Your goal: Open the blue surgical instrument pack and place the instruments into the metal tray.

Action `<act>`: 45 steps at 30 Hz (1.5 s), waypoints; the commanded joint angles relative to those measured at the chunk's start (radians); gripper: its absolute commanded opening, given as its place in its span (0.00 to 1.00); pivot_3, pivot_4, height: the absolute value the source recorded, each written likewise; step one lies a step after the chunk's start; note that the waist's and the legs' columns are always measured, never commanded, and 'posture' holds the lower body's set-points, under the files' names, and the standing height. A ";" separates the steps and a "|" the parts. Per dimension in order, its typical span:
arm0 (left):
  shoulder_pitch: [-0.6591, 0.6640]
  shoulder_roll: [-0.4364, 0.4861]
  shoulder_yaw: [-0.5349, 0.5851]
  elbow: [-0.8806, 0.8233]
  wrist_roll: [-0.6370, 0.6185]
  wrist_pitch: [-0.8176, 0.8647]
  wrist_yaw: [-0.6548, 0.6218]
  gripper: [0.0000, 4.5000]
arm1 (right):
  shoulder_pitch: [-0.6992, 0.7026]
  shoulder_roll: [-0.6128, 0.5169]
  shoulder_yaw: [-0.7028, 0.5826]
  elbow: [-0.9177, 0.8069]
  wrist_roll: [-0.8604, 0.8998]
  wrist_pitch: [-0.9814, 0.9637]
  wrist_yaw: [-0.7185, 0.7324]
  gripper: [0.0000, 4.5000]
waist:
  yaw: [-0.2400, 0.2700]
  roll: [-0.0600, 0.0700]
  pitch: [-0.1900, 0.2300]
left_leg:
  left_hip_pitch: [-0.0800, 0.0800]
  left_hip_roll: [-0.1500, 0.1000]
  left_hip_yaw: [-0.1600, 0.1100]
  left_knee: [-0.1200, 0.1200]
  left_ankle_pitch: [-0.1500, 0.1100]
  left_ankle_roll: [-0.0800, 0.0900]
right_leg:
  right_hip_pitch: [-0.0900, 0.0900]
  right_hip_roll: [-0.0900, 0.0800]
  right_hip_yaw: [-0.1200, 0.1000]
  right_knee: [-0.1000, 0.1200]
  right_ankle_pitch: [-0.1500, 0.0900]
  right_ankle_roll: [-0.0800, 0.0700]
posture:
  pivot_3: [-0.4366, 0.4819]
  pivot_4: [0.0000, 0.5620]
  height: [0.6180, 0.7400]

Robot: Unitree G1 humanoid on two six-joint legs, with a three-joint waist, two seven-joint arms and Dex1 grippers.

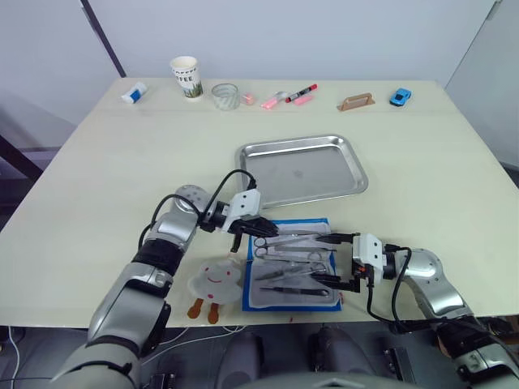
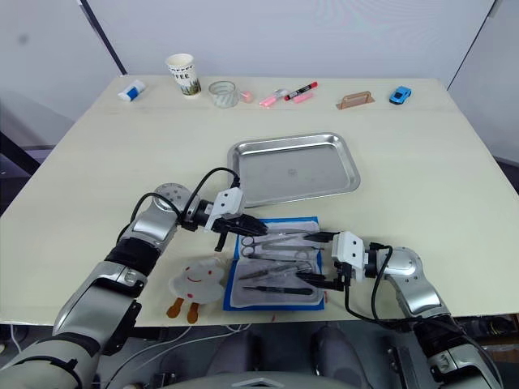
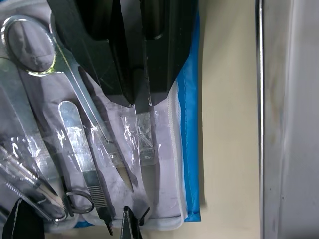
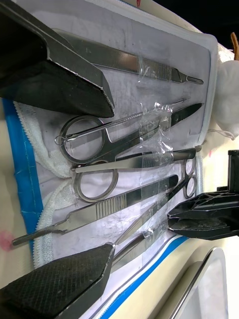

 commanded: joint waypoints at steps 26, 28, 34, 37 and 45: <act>0.015 0.037 -0.025 0.021 0.041 -0.022 -0.010 0.01 | 0.022 -0.011 0.028 0.085 -0.064 0.017 -0.021 0.98 | -0.001 0.000 0.000 | 0.001 0.000 0.000 0.000 0.000 0.000 | 0.000 0.000 0.000 0.000 0.000 0.000 | 0.48 0.27 0.88; 0.017 0.038 -0.025 0.014 0.041 -0.014 -0.012 0.01 | 0.023 -0.012 0.028 0.084 -0.064 0.017 -0.021 0.98 | -0.001 0.000 0.000 | 0.001 0.000 0.000 0.000 0.000 0.000 | 0.000 0.000 0.001 0.000 0.000 0.000 | 0.48 0.27 0.88; 0.043 0.053 -0.029 -0.041 0.033 0.041 -0.028 0.01 | 0.025 -0.012 0.028 0.083 -0.063 0.018 -0.020 0.98 | -0.002 0.000 0.000 | 0.001 0.000 0.001 -0.001 0.000 0.000 | 0.000 0.000 0.001 0.000 0.000 0.000 | 0.48 0.27 0.88; 0.045 0.053 -0.021 -0.045 0.034 0.020 -0.013 0.01 | 0.025 -0.012 0.029 0.083 -0.062 0.018 -0.019 0.98 | -0.002 0.000 0.000 | 0.001 0.000 0.001 -0.001 0.000 0.000 | 0.000 0.000 0.001 0.000 0.000 0.000 | 0.48 0.27 0.88; 0.031 0.067 -0.024 -0.001 0.053 -0.059 0.002 0.01 | 0.019 -0.009 0.032 0.089 -0.062 0.017 -0.019 0.98 | -0.002 0.000 0.000 | 0.001 0.000 0.001 -0.001 0.000 0.000 | 0.000 0.000 0.001 0.000 0.000 0.000 | 0.48 0.27 0.88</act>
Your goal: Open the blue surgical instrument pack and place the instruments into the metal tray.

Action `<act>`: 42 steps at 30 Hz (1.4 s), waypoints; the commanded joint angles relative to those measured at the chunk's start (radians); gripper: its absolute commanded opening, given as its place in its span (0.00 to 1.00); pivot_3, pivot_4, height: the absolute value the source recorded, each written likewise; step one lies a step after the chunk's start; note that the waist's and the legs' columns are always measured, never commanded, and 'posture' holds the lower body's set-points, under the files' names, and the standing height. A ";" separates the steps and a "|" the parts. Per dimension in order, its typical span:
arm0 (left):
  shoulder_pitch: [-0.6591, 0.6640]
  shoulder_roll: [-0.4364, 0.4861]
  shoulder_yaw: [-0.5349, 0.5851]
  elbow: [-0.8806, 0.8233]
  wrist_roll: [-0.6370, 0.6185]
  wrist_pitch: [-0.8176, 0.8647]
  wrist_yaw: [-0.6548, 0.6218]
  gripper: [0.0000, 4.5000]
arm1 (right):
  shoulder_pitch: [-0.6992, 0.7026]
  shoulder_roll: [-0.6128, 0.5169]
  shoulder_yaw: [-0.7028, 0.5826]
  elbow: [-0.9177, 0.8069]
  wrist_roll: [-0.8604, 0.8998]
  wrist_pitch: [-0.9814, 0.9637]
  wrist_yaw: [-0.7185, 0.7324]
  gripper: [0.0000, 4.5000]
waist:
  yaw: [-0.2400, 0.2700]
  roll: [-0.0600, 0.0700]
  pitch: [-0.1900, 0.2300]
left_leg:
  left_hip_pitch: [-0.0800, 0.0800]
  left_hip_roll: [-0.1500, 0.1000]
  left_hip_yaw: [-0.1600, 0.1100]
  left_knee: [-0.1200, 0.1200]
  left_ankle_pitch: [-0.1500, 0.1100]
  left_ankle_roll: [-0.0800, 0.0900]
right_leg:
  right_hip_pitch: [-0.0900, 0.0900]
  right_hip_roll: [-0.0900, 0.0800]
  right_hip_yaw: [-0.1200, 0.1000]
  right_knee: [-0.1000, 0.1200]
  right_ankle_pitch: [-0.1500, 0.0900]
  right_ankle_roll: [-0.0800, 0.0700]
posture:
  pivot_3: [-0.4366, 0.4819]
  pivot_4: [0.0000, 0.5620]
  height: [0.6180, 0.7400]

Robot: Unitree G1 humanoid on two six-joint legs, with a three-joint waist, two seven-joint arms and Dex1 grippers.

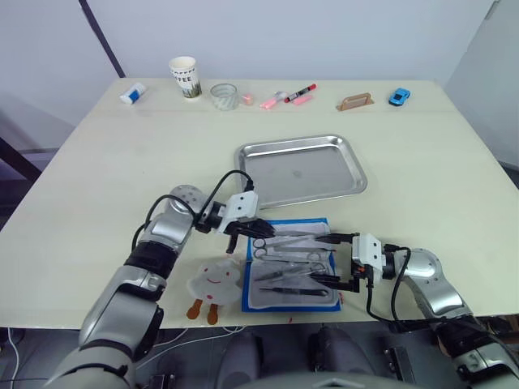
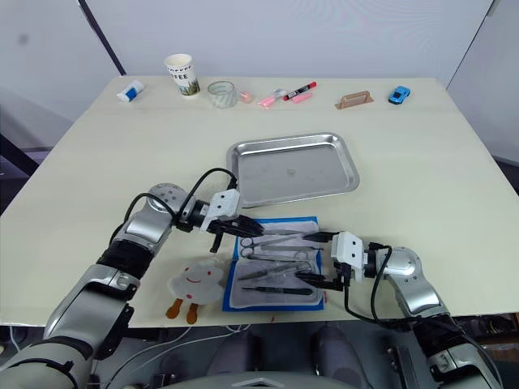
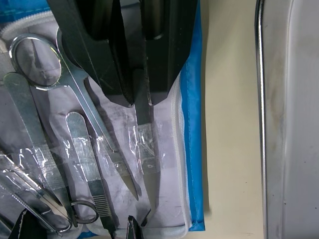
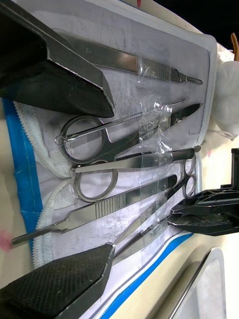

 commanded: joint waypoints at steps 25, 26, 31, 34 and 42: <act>0.058 0.062 -0.004 -0.108 0.005 0.168 -0.014 0.01 | 0.019 -0.009 0.030 0.086 -0.064 0.030 -0.019 0.98 | -0.012 0.000 0.000 | 0.000 0.000 0.000 -0.001 0.000 0.000 | 0.000 0.000 0.000 0.000 -0.001 -0.001 | 0.48 0.27 0.88; 0.056 0.062 -0.004 -0.106 0.005 0.166 -0.014 0.01 | 0.018 -0.008 0.030 0.086 -0.064 0.031 -0.020 0.98 | -0.013 0.000 0.000 | 0.000 0.000 0.000 -0.001 0.000 0.000 | 0.000 0.000 0.000 0.000 -0.001 -0.001 | 0.48 0.27 0.88; 0.054 0.065 -0.002 -0.098 0.006 0.148 -0.015 0.01 | 0.019 -0.007 0.032 0.084 -0.065 0.031 -0.022 0.98 | -0.013 0.000 0.000 | 0.000 0.000 0.000 -0.001 0.000 0.000 | 0.000 0.000 0.000 0.000 -0.001 -0.001 | 0.48 0.27 0.88; 0.050 0.064 0.002 -0.078 0.007 0.107 -0.014 0.01 | 0.020 -0.007 0.032 0.083 -0.066 0.032 -0.023 0.98 | -0.013 0.000 0.000 | 0.000 0.000 0.000 -0.001 0.000 0.000 | 0.000 0.000 0.000 0.000 -0.001 -0.001 | 0.48 0.27 0.88; 0.031 0.060 0.000 -0.047 0.005 0.085 -0.021 0.01 | 0.018 -0.005 0.035 0.086 -0.066 0.029 -0.026 0.98 | -0.013 0.000 0.000 | 0.000 0.000 0.000 -0.001 0.000 0.000 | 0.000 0.000 0.000 0.000 -0.001 -0.001 | 0.48 0.27 0.88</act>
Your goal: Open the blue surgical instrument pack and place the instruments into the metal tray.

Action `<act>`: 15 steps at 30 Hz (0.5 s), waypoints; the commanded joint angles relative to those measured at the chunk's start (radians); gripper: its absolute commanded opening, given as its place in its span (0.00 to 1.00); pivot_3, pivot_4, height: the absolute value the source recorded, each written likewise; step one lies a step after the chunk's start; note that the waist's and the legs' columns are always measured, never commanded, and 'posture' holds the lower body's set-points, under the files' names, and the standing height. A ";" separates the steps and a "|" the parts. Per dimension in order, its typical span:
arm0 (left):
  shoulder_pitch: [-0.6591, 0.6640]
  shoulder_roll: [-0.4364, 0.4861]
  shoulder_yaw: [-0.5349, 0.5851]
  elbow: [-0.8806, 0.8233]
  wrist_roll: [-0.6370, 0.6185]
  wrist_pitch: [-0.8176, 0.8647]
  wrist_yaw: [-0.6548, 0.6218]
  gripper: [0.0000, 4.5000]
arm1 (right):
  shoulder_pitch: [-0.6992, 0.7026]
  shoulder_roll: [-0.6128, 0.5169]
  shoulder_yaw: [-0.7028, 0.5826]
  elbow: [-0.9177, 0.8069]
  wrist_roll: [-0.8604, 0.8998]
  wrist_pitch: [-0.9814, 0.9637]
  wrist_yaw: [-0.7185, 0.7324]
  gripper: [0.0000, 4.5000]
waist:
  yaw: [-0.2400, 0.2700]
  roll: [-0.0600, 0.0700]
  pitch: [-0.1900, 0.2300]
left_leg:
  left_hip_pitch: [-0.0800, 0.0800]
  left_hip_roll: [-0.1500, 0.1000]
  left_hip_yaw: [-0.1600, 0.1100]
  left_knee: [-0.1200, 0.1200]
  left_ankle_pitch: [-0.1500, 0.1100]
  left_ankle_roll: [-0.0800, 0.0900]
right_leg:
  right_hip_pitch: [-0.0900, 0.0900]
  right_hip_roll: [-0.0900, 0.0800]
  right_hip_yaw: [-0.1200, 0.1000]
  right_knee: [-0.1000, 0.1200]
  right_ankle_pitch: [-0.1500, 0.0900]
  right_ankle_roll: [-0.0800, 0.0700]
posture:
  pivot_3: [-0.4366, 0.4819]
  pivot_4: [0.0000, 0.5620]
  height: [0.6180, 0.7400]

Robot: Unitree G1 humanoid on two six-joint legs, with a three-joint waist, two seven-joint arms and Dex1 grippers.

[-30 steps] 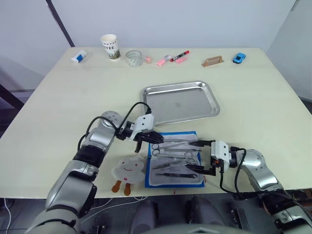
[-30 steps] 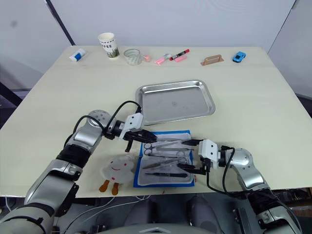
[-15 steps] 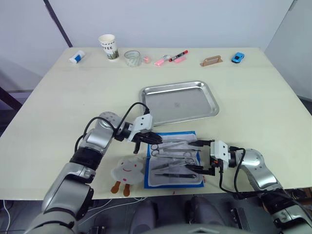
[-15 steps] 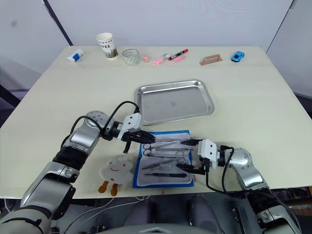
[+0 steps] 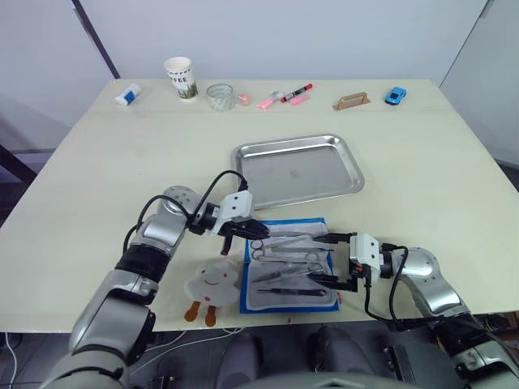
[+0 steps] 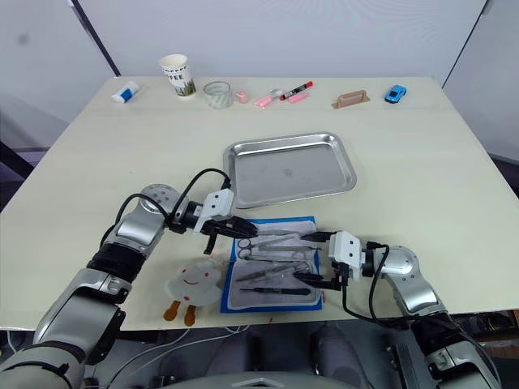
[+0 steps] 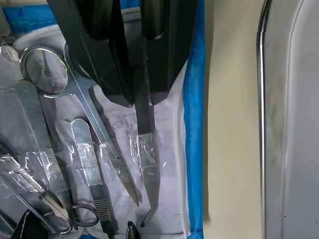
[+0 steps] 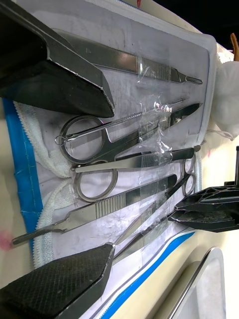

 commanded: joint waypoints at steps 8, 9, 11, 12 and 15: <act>-0.009 0.006 0.008 -0.031 -0.022 0.096 -0.027 0.01 | 0.028 -0.009 0.024 0.084 -0.067 0.030 -0.026 0.98 | 0.000 0.000 0.000 | 0.000 0.000 0.000 0.000 0.000 0.000 | 0.000 0.000 0.000 0.000 0.000 0.000 | 0.48 0.27 0.88; -0.011 0.006 0.006 -0.036 -0.019 0.089 -0.025 0.01 | 0.027 -0.009 0.024 0.084 -0.068 0.030 -0.026 0.98 | 0.000 0.000 0.000 | 0.000 0.000 0.000 0.000 0.000 0.000 | 0.000 0.000 0.000 0.000 0.000 0.000 | 0.48 0.27 0.88; -0.013 0.007 0.006 -0.050 -0.018 0.086 -0.023 0.01 | 0.027 -0.009 0.024 0.085 -0.069 0.030 -0.027 0.98 | 0.000 0.000 0.000 | 0.000 0.000 0.000 0.000 0.000 0.000 | 0.000 0.000 0.000 0.000 0.000 0.000 | 0.48 0.27 0.88; -0.014 0.009 0.006 -0.058 -0.019 0.089 -0.022 0.01 | 0.027 -0.009 0.025 0.085 -0.070 0.030 -0.027 0.98 | 0.000 0.000 0.000 | 0.000 0.000 0.000 0.000 0.000 0.000 | 0.000 0.000 0.000 0.000 0.000 0.000 | 0.48 0.27 0.88; -0.014 0.019 0.006 -0.080 -0.015 0.092 -0.025 0.01 | 0.027 -0.010 0.025 0.086 -0.071 0.032 -0.027 0.98 | 0.000 0.000 0.000 | 0.000 0.000 0.000 0.000 0.000 0.000 | 0.000 0.000 0.000 0.000 0.000 0.000 | 0.48 0.27 0.88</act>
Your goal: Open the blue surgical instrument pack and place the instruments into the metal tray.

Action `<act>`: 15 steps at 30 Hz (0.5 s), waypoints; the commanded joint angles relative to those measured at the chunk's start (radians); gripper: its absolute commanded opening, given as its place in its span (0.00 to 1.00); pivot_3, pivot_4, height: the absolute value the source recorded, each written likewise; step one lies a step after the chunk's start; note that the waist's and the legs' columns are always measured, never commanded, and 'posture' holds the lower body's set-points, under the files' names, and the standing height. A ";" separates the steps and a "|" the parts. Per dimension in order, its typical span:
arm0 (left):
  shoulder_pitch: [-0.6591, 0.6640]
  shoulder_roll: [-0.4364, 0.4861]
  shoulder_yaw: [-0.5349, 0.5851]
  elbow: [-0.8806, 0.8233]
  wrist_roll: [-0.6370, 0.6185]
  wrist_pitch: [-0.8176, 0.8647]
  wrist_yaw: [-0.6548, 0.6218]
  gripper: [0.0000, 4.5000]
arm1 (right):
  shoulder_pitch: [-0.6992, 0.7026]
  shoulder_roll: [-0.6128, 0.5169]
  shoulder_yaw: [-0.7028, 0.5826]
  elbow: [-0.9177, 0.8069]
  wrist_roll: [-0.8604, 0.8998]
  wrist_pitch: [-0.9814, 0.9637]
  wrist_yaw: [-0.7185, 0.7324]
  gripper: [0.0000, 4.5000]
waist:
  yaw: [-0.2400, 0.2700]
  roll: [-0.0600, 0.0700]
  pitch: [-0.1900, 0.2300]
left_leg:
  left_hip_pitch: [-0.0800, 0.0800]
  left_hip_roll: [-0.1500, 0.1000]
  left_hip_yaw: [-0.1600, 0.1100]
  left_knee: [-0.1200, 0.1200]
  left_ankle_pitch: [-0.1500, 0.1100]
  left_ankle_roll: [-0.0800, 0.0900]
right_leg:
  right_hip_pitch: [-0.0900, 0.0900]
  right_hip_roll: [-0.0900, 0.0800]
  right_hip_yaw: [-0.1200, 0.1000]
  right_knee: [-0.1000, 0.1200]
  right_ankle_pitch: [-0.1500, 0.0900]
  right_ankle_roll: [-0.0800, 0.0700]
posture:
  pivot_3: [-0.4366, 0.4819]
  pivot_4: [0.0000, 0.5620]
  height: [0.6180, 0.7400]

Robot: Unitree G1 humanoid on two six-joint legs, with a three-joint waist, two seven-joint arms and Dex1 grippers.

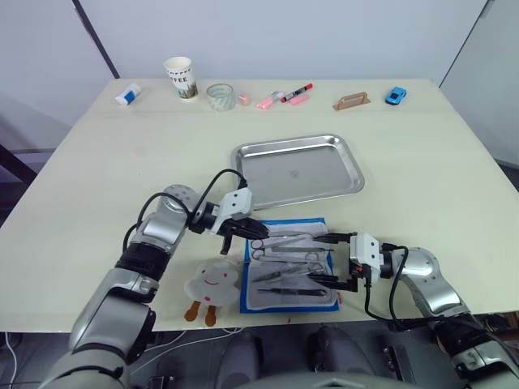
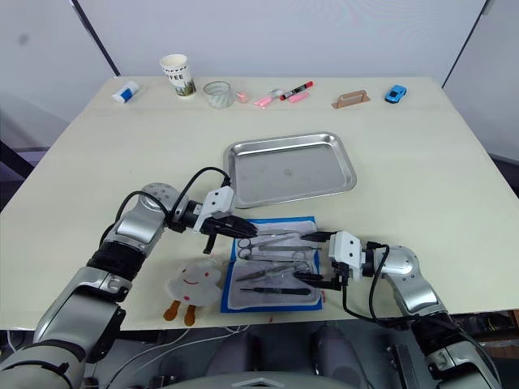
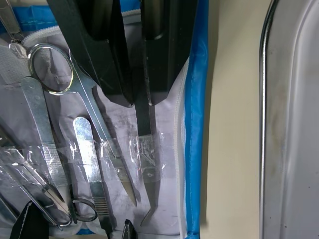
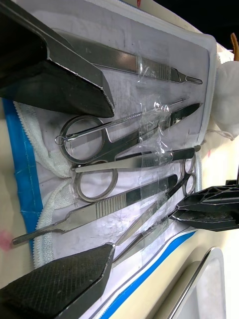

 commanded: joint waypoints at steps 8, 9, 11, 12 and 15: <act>-0.013 0.048 0.003 -0.095 0.008 0.024 -0.020 0.01 | 0.025 -0.011 0.030 0.084 -0.075 0.051 -0.029 0.98 | 0.000 0.000 0.000 | 0.000 0.000 0.000 0.000 0.000 0.000 | 0.000 0.000 0.000 0.000 0.000 0.000 | 0.48 0.27 0.88; -0.012 0.051 0.003 -0.101 0.007 0.029 -0.022 0.01 | 0.024 -0.012 0.031 0.083 -0.076 0.055 -0.030 0.98 | 0.000 0.000 0.000 | 0.000 0.000 0.000 0.000 0.000 0.000 | 0.000 0.000 0.000 0.000 0.000 0.000 | 0.48 0.27 0.88; -0.010 0.056 0.001 -0.111 0.008 0.038 -0.024 0.01 | 0.024 -0.013 0.033 0.082 -0.078 0.068 -0.031 0.98 | -0.001 0.000 0.000 | 0.000 0.000 0.000 0.000 0.000 0.000 | 0.000 0.000 0.000 0.000 0.000 0.000 | 0.48 0.27 0.88; -0.009 0.059 -0.001 -0.116 0.009 0.043 -0.026 0.01 | 0.024 -0.014 0.035 0.081 -0.079 0.073 -0.031 0.98 | -0.001 0.000 0.000 | 0.000 0.000 0.000 0.000 0.000 0.000 | 0.000 0.000 0.000 0.000 0.000 0.000 | 0.48 0.27 0.88; -0.008 0.070 -0.008 -0.128 0.011 0.061 -0.030 0.01 | 0.023 -0.017 0.037 0.078 -0.080 0.088 -0.033 0.98 | -0.002 0.000 0.000 | 0.000 0.000 0.000 0.000 0.000 0.000 | 0.000 0.000 0.000 0.000 0.000 0.000 | 0.48 0.27 0.88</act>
